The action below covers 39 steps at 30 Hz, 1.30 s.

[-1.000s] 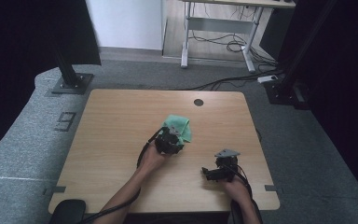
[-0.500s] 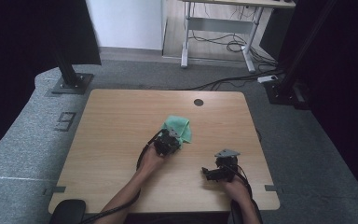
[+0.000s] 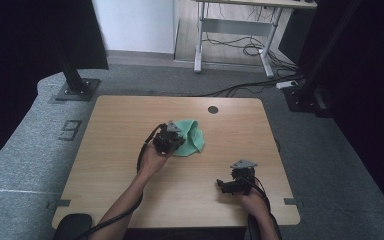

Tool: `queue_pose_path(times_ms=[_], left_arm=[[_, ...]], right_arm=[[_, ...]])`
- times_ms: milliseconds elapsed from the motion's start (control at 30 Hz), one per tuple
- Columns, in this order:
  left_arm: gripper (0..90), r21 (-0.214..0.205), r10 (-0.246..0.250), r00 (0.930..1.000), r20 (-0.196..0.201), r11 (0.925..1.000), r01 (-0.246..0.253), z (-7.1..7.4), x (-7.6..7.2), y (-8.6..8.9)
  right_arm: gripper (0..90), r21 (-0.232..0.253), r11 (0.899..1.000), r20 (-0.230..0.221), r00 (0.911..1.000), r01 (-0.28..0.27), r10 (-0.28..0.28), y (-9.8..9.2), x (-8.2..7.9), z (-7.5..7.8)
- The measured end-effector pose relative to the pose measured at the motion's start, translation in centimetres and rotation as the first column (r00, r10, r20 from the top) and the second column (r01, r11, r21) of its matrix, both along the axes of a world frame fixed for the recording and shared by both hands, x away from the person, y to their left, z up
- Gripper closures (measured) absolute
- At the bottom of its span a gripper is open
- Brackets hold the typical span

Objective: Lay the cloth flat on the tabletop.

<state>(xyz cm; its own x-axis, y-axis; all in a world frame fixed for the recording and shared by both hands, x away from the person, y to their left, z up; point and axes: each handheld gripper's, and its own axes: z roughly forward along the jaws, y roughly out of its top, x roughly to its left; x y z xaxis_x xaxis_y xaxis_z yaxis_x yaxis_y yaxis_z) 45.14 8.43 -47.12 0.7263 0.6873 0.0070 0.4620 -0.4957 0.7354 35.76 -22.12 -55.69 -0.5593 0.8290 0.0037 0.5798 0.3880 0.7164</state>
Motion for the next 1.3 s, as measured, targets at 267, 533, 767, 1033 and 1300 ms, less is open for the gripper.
queue_pose_path(times_ms=[267,533,767,1033,1300], left_arm=[[86.1,0.004,0.115,0.9931,-0.021,0.9934,-0.115,-0.7,1.5,4.0],[85.7,0.032,0.189,0.9787,-0.08,0.9819,-0.187,-3.3,2.1,6.9],[85.2,0.068,0.224,0.9664,-0.125,0.9737,-0.217,-5.7,2.1,8.1],[39.7,-0.015,0.247,0.9641,-0.098,0.9683,-0.249,-4.9,2.0,8.5],[21.9,-0.002,0.293,0.9526,-0.081,0.9557,-0.294,-4.7,3.1,7.9]], right_arm=[[0.0,0.001,1.0,-0.002,1.0,0.001,-0.001,0.0,0.0,0.0],[0.0,0.001,1.0,-0.003,1.0,0.002,-0.002,0.0,0.0,0.0],[0.0,0.001,1.0,-0.003,1.0,0.002,-0.002,0.0,0.0,0.0],[0.0,0.001,1.0,-0.003,1.0,0.002,-0.002,0.0,0.0,0.0],[0.0,0.001,1.0,-0.004,1.0,0.002,-0.002,0.0,0.0,0.0]])
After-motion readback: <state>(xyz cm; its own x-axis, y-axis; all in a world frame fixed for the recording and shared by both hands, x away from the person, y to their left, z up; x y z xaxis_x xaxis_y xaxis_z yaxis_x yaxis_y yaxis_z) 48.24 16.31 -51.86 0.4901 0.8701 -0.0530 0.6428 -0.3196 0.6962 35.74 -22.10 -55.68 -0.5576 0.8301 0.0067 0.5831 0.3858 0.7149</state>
